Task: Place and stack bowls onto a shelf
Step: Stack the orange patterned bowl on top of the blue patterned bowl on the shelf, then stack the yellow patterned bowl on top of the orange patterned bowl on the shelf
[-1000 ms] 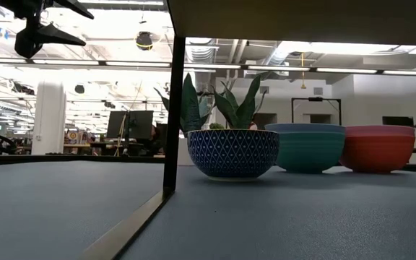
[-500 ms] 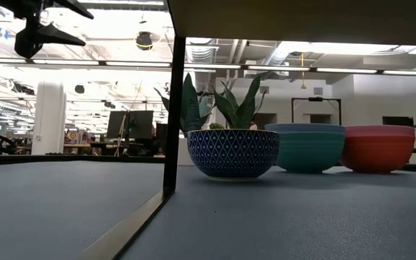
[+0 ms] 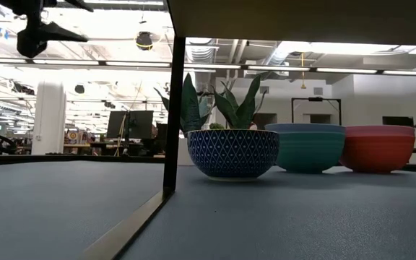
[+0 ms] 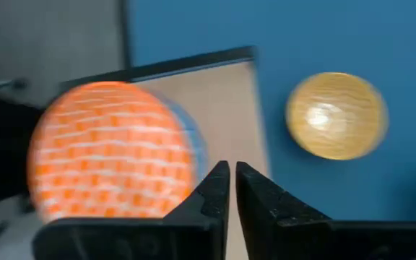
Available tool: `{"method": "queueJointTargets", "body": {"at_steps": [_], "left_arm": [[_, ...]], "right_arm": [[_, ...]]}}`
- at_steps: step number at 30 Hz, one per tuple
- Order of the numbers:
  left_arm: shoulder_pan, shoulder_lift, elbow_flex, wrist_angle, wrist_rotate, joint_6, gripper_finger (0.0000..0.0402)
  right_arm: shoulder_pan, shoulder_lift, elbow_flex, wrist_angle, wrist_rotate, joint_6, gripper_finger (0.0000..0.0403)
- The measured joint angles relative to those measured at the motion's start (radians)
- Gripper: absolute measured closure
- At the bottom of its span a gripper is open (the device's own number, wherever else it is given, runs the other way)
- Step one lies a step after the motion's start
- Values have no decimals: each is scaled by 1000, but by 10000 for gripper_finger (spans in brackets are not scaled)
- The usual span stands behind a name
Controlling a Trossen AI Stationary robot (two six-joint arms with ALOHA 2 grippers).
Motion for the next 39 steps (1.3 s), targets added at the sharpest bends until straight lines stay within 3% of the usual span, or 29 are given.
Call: {"method": "queueJointTargets", "body": {"at_steps": [5,10,19,30,35,39], "left_arm": [[0,58,-4,98,138,44,152],[0,149,-4,238,201,105,152],[0,270,-4,317,237,118,152],[0,285,-4,384,280,122,152],[-23,338,-4,592,422,257,152],[-58,420,-4,732,467,334,152]], "right_arm": [[9,7,0,-15,23,38,383],[29,21,0,52,23,39,372],[35,63,-33,76,53,70,378],[43,63,-36,106,58,100,369],[57,53,26,109,104,91,377],[66,54,40,117,163,108,374]]}}
